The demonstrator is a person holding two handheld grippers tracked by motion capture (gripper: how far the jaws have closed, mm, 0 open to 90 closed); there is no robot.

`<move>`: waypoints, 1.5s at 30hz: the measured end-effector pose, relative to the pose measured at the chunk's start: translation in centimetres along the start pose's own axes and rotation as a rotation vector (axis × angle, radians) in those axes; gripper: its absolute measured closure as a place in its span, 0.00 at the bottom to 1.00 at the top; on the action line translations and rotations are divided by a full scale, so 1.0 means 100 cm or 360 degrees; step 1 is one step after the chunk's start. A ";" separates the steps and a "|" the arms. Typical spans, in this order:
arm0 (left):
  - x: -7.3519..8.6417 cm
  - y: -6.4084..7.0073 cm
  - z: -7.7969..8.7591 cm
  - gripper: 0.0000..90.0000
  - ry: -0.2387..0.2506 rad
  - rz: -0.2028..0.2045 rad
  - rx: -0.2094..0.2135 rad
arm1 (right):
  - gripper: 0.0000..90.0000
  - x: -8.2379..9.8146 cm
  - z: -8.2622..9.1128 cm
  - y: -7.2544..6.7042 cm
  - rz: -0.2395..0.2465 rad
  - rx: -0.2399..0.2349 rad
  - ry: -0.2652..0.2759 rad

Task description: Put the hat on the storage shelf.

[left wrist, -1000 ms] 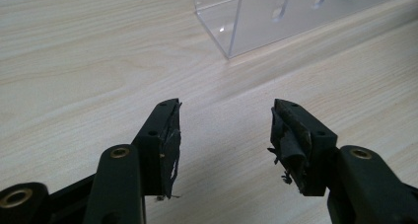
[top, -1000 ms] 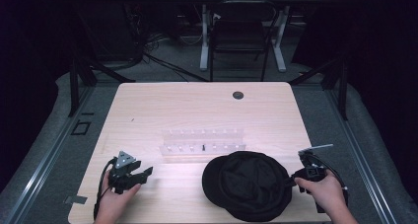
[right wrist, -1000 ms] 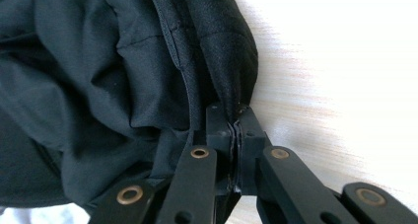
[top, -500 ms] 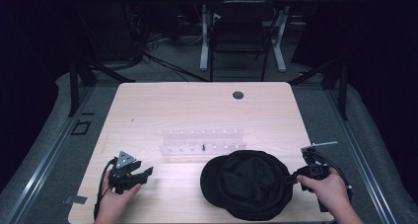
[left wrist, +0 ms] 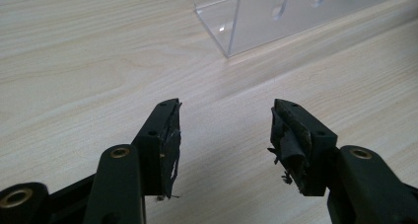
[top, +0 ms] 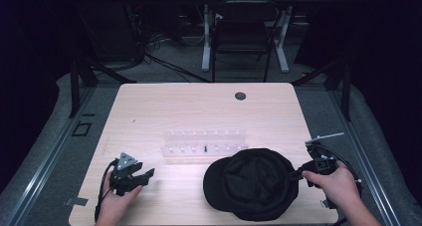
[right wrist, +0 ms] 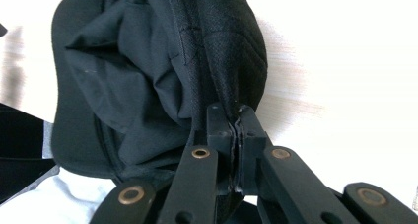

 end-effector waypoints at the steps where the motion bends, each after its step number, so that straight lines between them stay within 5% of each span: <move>1: 0.000 0.000 0.000 0.50 0.0000 0.0000 0.0000 | 0.97 -0.001 0.000 -0.003 -0.0024 -0.0009 0.0032; 3: 0.000 0.000 0.000 0.50 0.0001 0.0000 0.0000 | 0.97 -0.001 0.007 -0.004 0.0028 0.0003 -0.0031; 10: 0.000 0.000 0.000 0.50 -0.0001 -0.0002 0.0000 | 0.97 -0.002 0.017 -0.016 0.0041 0.0025 -0.0014; 24: 0.000 0.001 0.000 0.50 -0.0002 -0.0003 0.0001 | 0.97 -0.008 0.045 -0.041 0.0063 -0.0125 -0.0025; 36: 0.000 0.000 0.000 0.50 -0.0002 -0.0003 0.0001 | 0.97 -0.012 0.054 -0.058 0.0038 -0.0313 -0.0011; 45: 0.000 0.001 0.000 0.50 -0.0003 -0.0006 0.0002 | 0.97 -0.014 0.061 -0.068 0.0035 -0.0377 0.0011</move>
Point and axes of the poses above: each handheld gripper's, and its own axes: z roughly backward along the jaws, x roughly out of its underside, y roughly to its right, the point moved 6 cm from there along -z, roughly forward along the jaws, and after that the axes turned 3 degrees about -x, right-handed, at the moved point
